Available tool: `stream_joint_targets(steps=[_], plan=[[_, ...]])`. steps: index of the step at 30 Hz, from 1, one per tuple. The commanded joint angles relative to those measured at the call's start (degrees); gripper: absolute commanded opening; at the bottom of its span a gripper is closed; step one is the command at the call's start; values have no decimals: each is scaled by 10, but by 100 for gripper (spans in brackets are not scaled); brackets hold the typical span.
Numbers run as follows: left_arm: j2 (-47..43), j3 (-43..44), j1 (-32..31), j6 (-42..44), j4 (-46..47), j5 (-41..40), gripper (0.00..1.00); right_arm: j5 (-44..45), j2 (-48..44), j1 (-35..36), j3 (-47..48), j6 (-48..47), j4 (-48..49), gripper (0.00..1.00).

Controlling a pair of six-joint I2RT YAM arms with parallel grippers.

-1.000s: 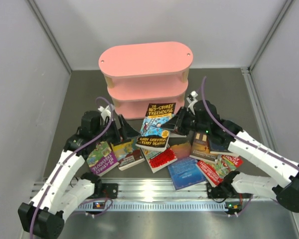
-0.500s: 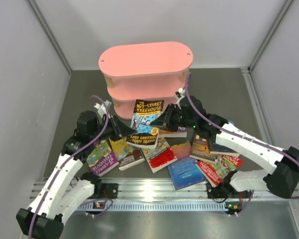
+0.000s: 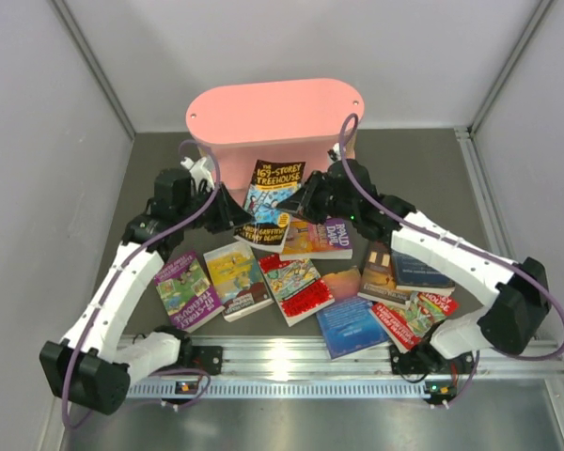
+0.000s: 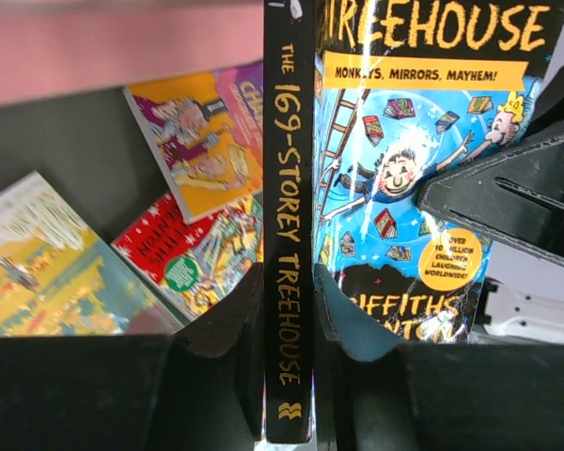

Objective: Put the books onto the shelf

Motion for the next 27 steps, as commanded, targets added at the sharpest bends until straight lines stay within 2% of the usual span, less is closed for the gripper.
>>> stream_joint_targets(steps=[1,4,5,10,16,23,27], plan=[[43,36,28,26,40,-36,0,-49,32,5,71,17,82,16],[64,44,49,25,56,-44,0,-48,65,-5,98,24,88,18],[69,46,53,23,60,-43,0,-49,74,-8,104,25,92,26],[97,49,75,9,109,-43,0,-55,113,-12,139,31,99,48],[130,65,120,-4,134,-29,0,-73,118,-17,130,38,101,52],[161,78,160,-40,175,-17,0,-85,77,-16,46,53,107,70],[196,80,163,-67,212,-2,0,-89,49,-14,2,57,108,72]])
